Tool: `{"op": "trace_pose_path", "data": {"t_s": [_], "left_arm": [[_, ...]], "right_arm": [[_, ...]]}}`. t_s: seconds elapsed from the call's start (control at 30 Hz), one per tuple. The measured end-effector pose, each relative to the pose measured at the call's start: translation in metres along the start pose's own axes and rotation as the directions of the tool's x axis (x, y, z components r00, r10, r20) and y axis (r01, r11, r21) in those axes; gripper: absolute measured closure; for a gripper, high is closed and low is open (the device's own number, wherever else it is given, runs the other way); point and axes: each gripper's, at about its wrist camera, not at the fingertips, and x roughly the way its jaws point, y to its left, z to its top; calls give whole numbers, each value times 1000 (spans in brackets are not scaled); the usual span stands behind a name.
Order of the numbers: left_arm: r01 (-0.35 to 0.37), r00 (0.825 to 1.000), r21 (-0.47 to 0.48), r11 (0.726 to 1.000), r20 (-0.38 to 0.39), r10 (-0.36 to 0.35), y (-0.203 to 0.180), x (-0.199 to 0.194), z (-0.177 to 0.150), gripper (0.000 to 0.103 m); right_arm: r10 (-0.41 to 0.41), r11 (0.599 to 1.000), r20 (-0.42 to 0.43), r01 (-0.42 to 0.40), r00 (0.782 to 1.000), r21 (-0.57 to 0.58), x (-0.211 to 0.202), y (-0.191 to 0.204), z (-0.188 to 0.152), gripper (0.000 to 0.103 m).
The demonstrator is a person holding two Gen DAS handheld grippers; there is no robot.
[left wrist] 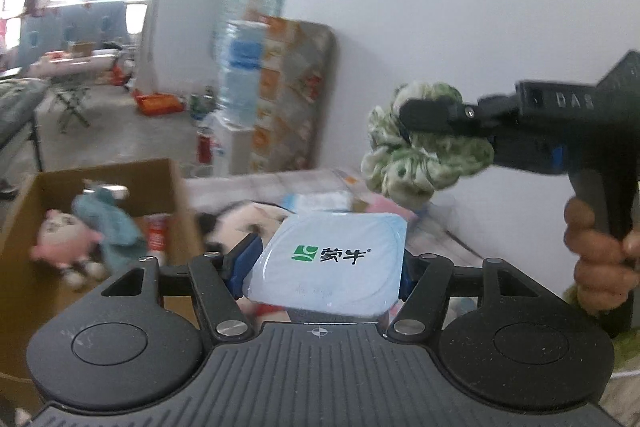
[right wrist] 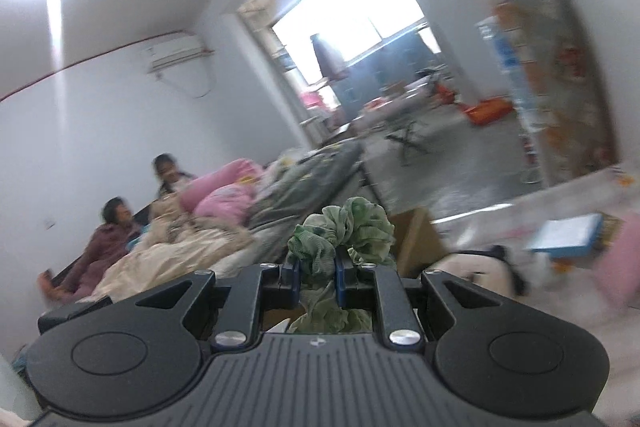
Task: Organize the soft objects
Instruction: 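Carry both items to the box and open the left gripper to drop the cup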
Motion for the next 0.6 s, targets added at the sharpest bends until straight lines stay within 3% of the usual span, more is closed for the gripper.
{"op": "trace_pose_path", "data": {"t_s": [0.23,0.37,0.6], "left_arm": [[-148,988,-70,986,24,150,62,-16,17,42],[-247,969,-99,964,-1,249,100,-3,22,42],[-379,924,-129,916,-110,367,169,52,22,42]], "right_arm": [[116,993,-101,-116,988,9,88,34,11,91],[147,989,-182,-140,972,49,144,37,10,91],[111,990,-296,-80,949,113,235,15,1,91]]}}
